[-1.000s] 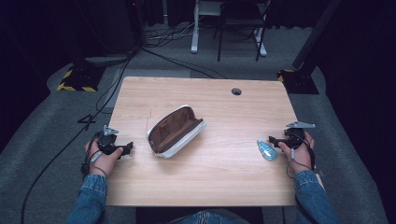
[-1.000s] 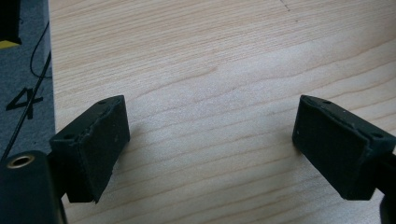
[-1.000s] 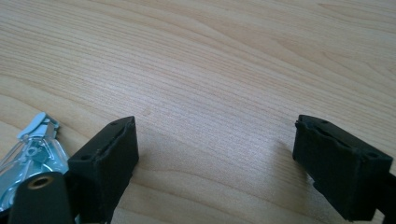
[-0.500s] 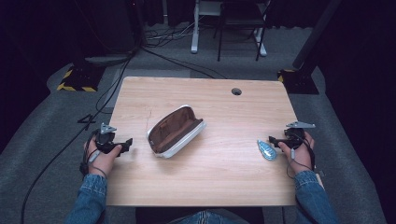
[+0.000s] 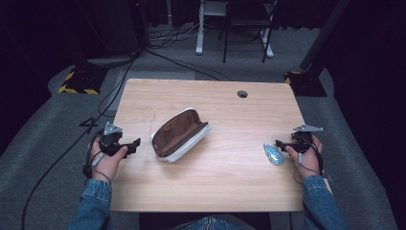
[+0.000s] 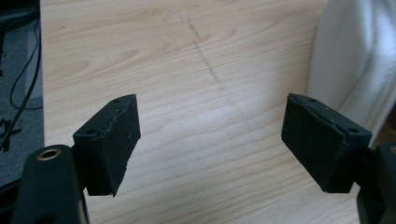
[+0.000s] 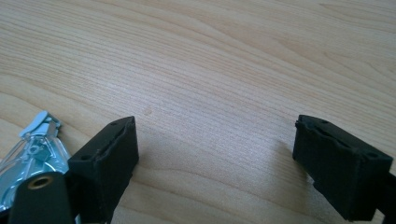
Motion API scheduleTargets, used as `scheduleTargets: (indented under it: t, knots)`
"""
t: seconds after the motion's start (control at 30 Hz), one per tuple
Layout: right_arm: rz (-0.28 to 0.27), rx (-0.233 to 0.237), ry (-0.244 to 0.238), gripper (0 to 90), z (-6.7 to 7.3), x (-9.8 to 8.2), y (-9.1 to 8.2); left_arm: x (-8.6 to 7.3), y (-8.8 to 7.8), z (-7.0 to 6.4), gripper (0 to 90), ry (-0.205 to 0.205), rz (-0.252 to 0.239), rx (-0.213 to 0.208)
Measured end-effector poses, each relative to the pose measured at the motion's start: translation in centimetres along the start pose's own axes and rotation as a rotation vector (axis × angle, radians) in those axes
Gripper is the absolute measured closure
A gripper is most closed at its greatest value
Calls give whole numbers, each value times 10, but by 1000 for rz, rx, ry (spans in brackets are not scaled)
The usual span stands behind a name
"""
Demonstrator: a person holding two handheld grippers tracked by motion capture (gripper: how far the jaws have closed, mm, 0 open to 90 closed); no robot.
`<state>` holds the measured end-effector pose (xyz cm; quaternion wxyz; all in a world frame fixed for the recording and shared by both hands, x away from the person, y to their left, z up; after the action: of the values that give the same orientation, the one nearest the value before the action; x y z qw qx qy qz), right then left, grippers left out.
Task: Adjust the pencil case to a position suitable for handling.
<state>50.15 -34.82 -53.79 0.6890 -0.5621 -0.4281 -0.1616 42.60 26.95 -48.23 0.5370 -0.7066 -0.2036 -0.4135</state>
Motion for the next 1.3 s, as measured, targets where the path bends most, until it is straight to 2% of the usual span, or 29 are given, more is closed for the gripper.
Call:
scheduleTargets:
  t: [0.07, 0.13, 0.43, 0.6, 0.77, 0.8, 0.87, 1.03, 1.13, 1.2, 1.3]
  knots:
    - [1, 1, -2, 144, 0, 0, 0, 2, -1, -3, 197, 15, 0, 1]
    - [0, 0, -2, 144, 0, 0, 0, 5, -2, -7, 197, -1, -6, 3]
    - [0, 0, -1, 144, 0, 0, 0, 19, -11, -28, 198, -16, -53, -62]
    - [1, -1, 0, 144, 0, 0, 0, 28, -14, -45, 211, 0, -75, -106]
    - [0, 0, 1, 144, 0, 0, 0, 34, -13, -58, 211, 40, -84, -124]
    - [-1, 0, 1, 144, 0, 0, 0, 35, -12, -61, 212, 37, -82, -131]
    - [0, 0, 0, 144, 0, 0, 0, 36, -11, -63, 215, 47, -80, -137]
    - [-1, 0, 0, 144, 0, 0, 0, 35, -2, -66, 221, 43, -70, -144]
    - [0, 0, 1, 144, 0, 0, 0, 35, 5, -66, 221, 46, -80, -149]
    - [0, 0, 0, 144, 0, 0, 0, 35, 11, -67, 230, 24, -87, -132]
    - [0, 1, 0, 144, 0, 0, 0, 34, 16, -67, 247, 35, -78, -125]
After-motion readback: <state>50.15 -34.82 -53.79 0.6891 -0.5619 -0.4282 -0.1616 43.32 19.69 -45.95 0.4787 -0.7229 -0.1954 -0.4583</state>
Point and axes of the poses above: each handheld gripper's, and its own axes: y roughly forward along the jaws, x roughly out of its top, z roughly to its left, the point moved 5 cm from there along y, roughly forward along the jaws, and after that the axes turned 3 degrees about -z, right-handed, at the moved point
